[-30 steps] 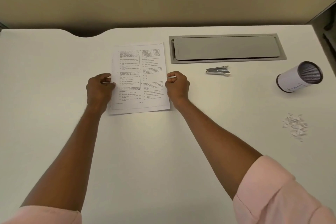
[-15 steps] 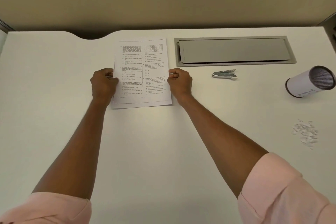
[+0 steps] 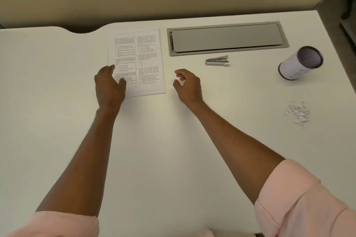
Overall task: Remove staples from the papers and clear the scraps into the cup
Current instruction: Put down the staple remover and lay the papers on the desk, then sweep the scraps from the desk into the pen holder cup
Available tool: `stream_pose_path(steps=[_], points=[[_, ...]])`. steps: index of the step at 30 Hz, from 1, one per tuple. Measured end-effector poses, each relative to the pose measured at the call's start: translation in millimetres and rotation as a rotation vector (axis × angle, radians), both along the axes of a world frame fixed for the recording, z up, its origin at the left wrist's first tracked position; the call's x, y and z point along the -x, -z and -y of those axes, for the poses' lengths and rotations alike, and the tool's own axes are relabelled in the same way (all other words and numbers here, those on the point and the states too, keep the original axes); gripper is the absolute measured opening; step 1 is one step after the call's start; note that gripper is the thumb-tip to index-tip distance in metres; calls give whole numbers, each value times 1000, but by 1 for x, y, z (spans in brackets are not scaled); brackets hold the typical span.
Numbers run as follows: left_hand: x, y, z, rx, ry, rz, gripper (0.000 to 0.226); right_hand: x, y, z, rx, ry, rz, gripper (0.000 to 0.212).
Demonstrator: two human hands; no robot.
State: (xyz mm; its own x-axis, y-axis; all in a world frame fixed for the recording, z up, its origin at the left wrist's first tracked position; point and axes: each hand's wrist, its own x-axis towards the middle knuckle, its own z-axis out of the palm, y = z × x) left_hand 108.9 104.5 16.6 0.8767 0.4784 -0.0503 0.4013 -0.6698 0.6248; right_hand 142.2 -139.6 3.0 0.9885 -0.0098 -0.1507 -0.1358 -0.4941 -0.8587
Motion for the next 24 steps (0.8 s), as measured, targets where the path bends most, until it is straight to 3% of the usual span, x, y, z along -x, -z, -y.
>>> stream_pose_path(steps=[9,20,24], points=[[64,1,147,-15,135,83,52,73,-6,93,268,-150,303,47],[113,16,364,72,300,58,51,140,10,281,388,-43,281,48],[115,26,424,61,389,53,55,149,14,345,521,-6,279,49]])
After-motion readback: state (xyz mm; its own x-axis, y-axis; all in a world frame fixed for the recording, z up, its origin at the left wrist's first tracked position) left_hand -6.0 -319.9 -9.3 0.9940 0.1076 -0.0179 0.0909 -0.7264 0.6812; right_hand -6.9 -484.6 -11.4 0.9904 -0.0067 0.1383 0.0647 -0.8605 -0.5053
